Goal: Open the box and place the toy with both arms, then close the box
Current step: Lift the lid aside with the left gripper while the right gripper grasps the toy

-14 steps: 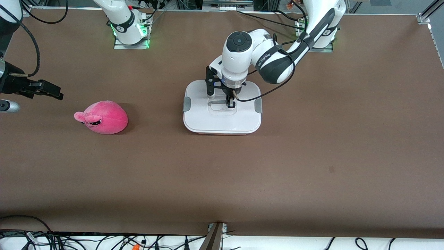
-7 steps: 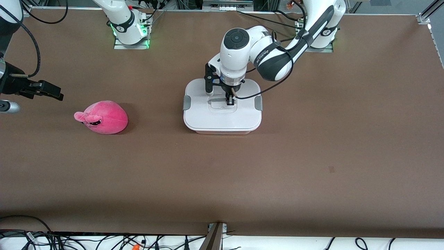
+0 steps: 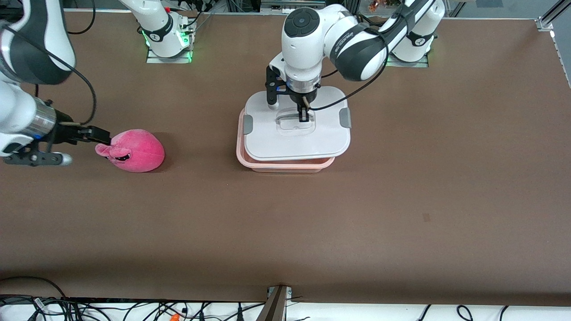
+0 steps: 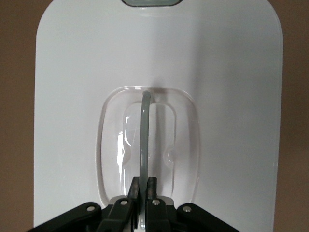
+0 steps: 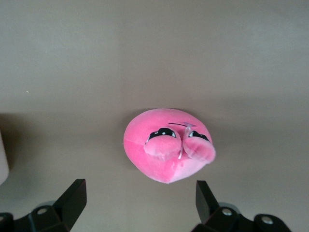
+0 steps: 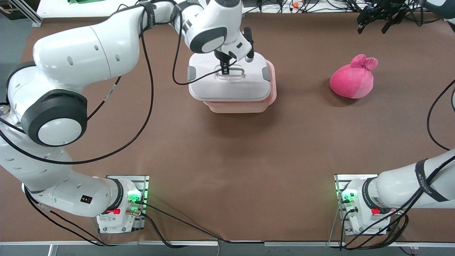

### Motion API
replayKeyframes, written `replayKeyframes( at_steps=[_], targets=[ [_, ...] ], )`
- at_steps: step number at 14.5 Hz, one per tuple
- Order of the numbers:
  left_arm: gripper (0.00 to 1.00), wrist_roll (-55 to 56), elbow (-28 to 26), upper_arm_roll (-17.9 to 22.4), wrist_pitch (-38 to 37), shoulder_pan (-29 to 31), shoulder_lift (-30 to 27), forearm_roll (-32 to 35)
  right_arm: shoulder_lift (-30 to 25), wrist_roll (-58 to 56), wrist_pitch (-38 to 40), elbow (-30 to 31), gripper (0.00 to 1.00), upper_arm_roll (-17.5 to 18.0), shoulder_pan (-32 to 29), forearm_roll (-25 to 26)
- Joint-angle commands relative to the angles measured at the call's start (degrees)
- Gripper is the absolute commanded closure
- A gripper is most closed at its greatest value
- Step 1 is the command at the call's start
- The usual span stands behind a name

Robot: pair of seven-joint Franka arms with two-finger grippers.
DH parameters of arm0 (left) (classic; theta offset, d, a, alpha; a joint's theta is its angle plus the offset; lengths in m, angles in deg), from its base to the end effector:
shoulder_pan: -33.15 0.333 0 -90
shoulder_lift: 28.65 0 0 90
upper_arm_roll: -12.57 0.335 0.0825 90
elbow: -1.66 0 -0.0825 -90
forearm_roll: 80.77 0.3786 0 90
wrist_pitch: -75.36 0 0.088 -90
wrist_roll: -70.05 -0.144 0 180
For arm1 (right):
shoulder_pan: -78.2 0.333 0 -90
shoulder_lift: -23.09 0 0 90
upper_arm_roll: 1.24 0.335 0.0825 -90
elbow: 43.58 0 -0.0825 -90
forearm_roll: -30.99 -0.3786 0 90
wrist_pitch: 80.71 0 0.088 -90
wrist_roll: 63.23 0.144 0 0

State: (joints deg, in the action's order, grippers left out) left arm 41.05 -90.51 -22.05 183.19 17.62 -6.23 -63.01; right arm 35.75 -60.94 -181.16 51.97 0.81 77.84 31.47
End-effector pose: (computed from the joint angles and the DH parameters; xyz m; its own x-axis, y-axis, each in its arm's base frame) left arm 0.4736 -0.4495 0.4125 0.1187 -0.9901 -0.0748 -0.9924 -0.1159 -0.0406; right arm 0.6069 0.0154 0.4473 0.9908 -0.0090 -0.1348 -0.0084 -0.9999 0.0055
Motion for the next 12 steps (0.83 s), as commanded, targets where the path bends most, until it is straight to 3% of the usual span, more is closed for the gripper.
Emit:
replayKeyframes(
  at_steps=[1,6,12],
  targets=[
    [1.0,-1.9,4.5,-0.8,-9.4,4.4,-0.6,-1.5,3.7,-0.4,-2.1,0.4,0.0,0.1,0.3,0.7],
    [1.0,-16.5,13.7,-0.6,-25.3,14.8,-1.0,-1.5,6.8,-1.2,-2.1,2.9,0.0,-0.1,0.4,1.4],
    [1.0,-30.4,16.8,-0.5,-28.6,29.1,-1.0,-0.8,6.8,-1.1,-2.0,4.0,0.0,-0.4,0.3,6.2]
  ],
)
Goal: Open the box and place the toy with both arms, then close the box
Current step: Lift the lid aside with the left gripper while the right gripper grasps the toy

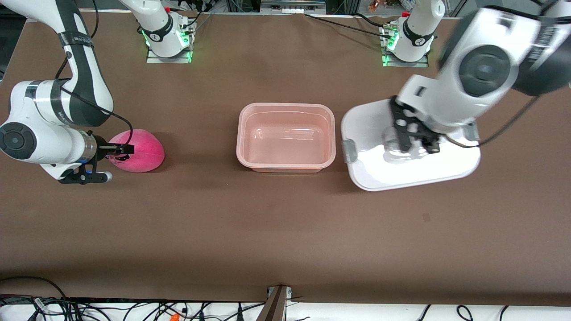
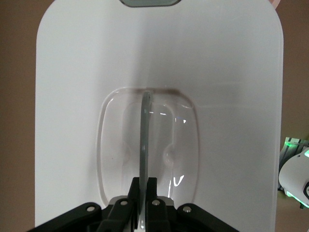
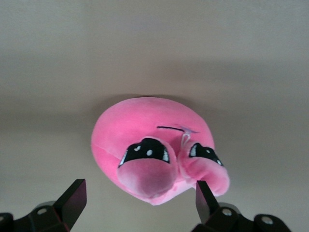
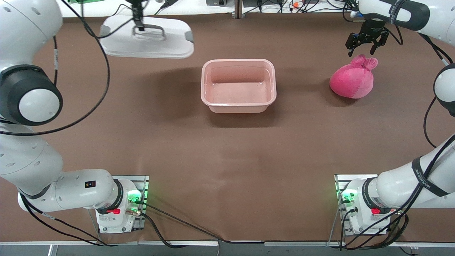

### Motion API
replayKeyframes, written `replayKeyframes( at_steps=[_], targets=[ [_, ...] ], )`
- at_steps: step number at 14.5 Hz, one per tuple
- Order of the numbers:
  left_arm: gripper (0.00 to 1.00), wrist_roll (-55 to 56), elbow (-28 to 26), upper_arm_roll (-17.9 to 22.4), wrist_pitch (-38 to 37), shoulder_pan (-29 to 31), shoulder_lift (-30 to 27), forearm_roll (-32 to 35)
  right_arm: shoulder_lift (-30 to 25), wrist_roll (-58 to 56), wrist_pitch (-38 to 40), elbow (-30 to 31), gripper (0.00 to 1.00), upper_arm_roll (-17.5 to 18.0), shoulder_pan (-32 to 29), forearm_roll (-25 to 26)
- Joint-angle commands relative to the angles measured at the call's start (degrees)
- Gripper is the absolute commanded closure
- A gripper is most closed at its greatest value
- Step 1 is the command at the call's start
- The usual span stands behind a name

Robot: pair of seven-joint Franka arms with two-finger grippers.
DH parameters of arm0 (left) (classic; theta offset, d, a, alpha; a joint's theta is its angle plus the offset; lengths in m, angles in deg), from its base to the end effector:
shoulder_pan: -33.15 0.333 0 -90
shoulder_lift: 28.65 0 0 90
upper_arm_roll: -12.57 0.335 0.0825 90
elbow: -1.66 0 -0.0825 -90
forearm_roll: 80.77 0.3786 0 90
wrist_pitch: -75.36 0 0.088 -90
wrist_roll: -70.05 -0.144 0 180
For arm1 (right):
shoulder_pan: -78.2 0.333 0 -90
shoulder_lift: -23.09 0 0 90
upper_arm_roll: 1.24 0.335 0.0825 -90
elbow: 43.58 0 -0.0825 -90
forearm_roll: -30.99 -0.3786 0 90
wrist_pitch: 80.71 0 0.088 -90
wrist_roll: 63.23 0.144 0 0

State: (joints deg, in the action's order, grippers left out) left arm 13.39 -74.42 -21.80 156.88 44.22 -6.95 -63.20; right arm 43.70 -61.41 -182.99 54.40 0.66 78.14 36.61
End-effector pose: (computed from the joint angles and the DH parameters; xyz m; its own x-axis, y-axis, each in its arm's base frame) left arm 0.6100 -0.1459 0.5129 0.1789 -0.9634 -0.1997 -0.9697 -0.2070 0.1299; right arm 0.6114 0.0062 0.3464 0.9601 0.0213 -0.2788 0.0462 -0.9955 0.0833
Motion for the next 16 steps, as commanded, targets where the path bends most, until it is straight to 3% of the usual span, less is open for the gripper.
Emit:
replayKeyframes(
  at_steps=[1,6,8,12,13,16],
  targets=[
    [1.0,-4.0,0.8,-0.6,-2.7,3.6,-0.3,-0.3,-1.1,-0.6,-0.5,2.0,0.0,-0.2,0.0,1.0],
    [1.0,-6.0,2.1,0.0,-2.9,9.0,-0.3,-0.5,-0.4,-0.1,-3.3,3.7,0.02,-0.2,0.0,0.8],
    [1.0,-6.5,3.7,0.1,-2.9,9.1,-0.1,-0.1,-0.5,0.2,-3.1,3.8,0.19,-0.2,0.0,0.8],
    [1.0,-6.5,3.7,0.1,-2.7,10.1,0.3,-0.5,-0.6,0.3,-2.7,3.6,0.92,-0.2,0.0,0.6],
    [1.0,-6.5,3.7,0.1,-2.7,10.1,0.3,-0.3,-0.7,0.4,-2.6,3.5,1.0,-0.2,0.0,0.5],
    [1.0,-6.5,3.7,0.1,-2.7,10.2,0.3,-0.5,-1.5,0.8,-1.7,2.8,1.0,-0.2,0.0,0.5]
  ],
)
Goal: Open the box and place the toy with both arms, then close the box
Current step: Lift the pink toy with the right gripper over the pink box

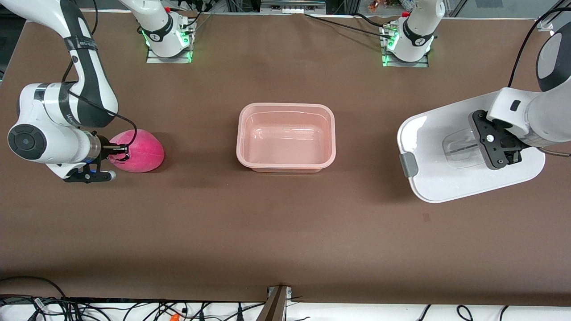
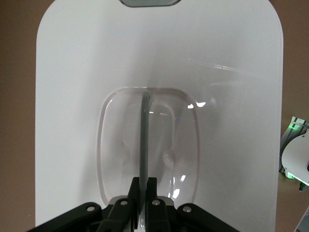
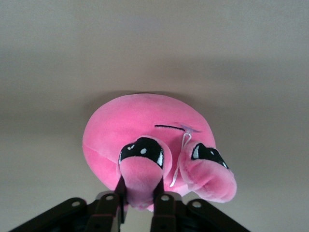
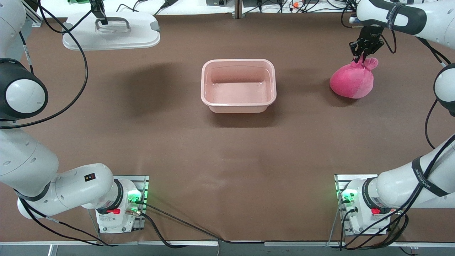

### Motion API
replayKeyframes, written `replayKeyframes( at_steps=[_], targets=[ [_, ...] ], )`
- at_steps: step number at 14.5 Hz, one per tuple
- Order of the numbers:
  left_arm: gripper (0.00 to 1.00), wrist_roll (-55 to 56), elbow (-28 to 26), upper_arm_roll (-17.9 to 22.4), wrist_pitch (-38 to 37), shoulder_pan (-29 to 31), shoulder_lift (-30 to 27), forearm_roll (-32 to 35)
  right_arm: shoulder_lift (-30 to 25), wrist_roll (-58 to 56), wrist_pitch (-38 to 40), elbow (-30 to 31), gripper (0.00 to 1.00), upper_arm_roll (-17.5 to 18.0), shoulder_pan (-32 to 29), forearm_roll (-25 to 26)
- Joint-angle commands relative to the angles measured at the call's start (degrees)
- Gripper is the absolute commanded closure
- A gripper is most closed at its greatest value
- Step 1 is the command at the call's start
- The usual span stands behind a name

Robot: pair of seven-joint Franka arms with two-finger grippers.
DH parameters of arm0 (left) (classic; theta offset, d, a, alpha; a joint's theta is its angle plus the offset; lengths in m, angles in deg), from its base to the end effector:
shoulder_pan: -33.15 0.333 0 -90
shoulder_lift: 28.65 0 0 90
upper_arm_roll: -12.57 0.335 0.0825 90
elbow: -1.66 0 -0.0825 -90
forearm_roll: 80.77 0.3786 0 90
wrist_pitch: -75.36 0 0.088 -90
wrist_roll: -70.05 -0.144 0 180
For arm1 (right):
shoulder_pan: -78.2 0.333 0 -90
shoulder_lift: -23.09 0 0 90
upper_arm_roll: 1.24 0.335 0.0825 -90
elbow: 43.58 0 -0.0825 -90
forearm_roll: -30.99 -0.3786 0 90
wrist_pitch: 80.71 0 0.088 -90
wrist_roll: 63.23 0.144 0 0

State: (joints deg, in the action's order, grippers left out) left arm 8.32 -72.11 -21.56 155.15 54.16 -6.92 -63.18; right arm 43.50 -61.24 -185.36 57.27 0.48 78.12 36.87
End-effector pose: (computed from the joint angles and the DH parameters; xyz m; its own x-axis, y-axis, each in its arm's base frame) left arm 0.6260 -0.0321 0.5279 0.2759 -0.9431 -0.1854 -0.9427 -0.3031 0.1391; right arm 0.6042 0.0042 0.3296 0.9587 0.0200 -0.2837 0.0465 -0.9951 0.0871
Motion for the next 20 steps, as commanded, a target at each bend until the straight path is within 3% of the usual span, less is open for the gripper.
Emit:
replayKeyframes(
  at_steps=[1,6,10,12,17,20],
  targets=[
    [1.0,-1.5,1.3,-0.1,-1.0,0.3,0.2,-0.6,-1.9,0.7,2.0,-1.1,1.0,-0.1,0.2,0.2],
    [1.0,-1.0,1.3,-0.2,-1.0,0.2,0.2,-0.9,-3.6,8.6,19.4,-14.2,1.0,2.9,1.9,-0.2],
    [1.0,-1.0,1.3,-0.2,-1.0,0.2,0.2,-0.9,-4.1,19.2,25.4,-19.8,1.0,12.4,1.9,-0.4],
    [1.0,-1.1,1.3,-0.2,-1.0,0.2,0.2,-0.9,-4.7,28.5,25.5,-20.5,1.0,18.3,1.9,-1.6],
    [1.0,-1.4,1.3,-0.2,-1.0,0.3,0.2,-1.0,-4.5,49.3,19.8,-22.4,1.0,29.1,2.2,-6.0],
    [1.0,-1.4,1.3,-0.2,-1.1,0.3,0.2,-1.0,-4.1,59.3,13.2,-22.4,1.0,30.4,4.5,-11.4]
  ],
)
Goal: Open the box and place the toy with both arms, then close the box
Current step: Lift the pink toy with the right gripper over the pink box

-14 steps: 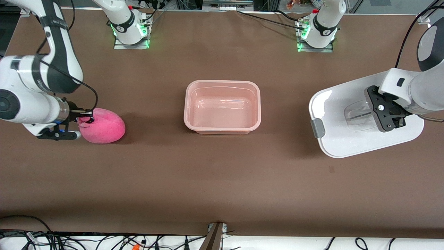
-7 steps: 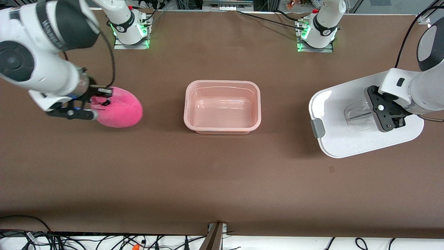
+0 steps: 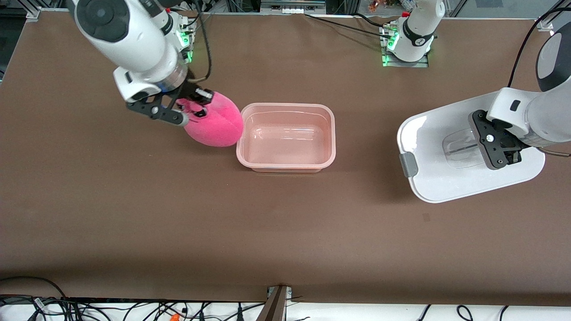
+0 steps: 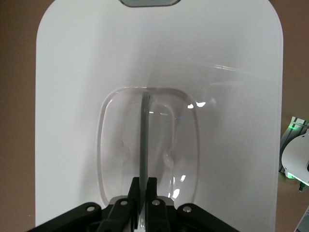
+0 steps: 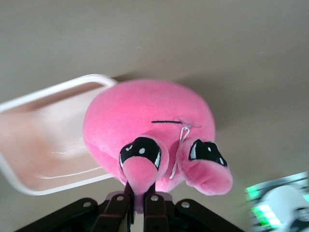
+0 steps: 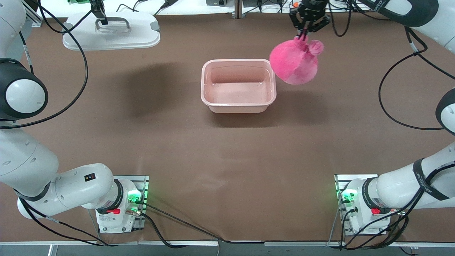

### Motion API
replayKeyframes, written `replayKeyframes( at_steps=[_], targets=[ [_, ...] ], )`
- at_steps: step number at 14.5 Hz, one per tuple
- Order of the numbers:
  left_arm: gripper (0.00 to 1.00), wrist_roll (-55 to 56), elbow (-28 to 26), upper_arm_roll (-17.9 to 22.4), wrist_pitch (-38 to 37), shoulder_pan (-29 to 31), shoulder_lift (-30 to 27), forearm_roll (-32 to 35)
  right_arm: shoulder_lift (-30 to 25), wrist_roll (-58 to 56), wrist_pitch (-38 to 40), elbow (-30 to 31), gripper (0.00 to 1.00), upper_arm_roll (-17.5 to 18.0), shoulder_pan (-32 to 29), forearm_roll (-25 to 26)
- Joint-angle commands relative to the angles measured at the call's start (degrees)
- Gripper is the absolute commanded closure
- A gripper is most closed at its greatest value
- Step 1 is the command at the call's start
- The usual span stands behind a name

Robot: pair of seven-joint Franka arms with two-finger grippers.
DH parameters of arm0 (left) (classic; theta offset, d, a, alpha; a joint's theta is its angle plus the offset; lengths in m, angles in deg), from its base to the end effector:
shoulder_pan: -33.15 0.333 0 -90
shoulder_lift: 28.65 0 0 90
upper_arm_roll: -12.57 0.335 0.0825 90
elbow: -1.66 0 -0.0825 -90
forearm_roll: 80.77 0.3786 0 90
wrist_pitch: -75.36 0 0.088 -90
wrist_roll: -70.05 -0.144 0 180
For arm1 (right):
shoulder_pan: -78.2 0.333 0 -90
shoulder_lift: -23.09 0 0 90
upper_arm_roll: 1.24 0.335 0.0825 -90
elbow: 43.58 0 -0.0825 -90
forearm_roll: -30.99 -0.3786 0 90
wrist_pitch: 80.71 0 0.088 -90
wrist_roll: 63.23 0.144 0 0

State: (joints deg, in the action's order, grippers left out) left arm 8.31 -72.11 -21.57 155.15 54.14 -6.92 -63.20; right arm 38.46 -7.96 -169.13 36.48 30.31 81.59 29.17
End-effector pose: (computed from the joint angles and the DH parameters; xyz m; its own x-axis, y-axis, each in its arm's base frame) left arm 0.6260 -0.0324 0.5279 0.2752 -0.9434 -0.1850 -0.9429 -0.3024 0.1393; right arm 0.5240 0.3229 0.5490 0.9184 -0.3486 -0.1871 -0.3598 -0.9326 -0.0285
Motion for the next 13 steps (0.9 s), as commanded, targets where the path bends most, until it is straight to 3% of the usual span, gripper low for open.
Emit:
replayKeyframes(
  at_steps=[1,8,10,13],
  targets=[
    [1.0,-1.5,1.3,-0.2,-1.0,0.3,0.2,-1.0,1.0,8.6,-6.1,-1.5,1.0,0.5,1.7,-6.4],
    [1.0,-1.5,1.3,-0.2,-1.1,0.3,0.2,-1.0,6.5,23.0,-31.3,-0.6,1.0,0.5,7.7,-24.5],
    [1.0,-1.5,1.3,-0.2,-1.1,0.3,0.2,-1.0,9.6,22.5,-35.0,-0.3,1.0,0.5,8.4,-28.1],
    [1.0,-1.6,1.3,-0.2,-1.1,0.3,0.2,-1.0,13.8,20.2,-34.6,-0.2,1.0,0.4,7.7,-29.1]
  ],
)
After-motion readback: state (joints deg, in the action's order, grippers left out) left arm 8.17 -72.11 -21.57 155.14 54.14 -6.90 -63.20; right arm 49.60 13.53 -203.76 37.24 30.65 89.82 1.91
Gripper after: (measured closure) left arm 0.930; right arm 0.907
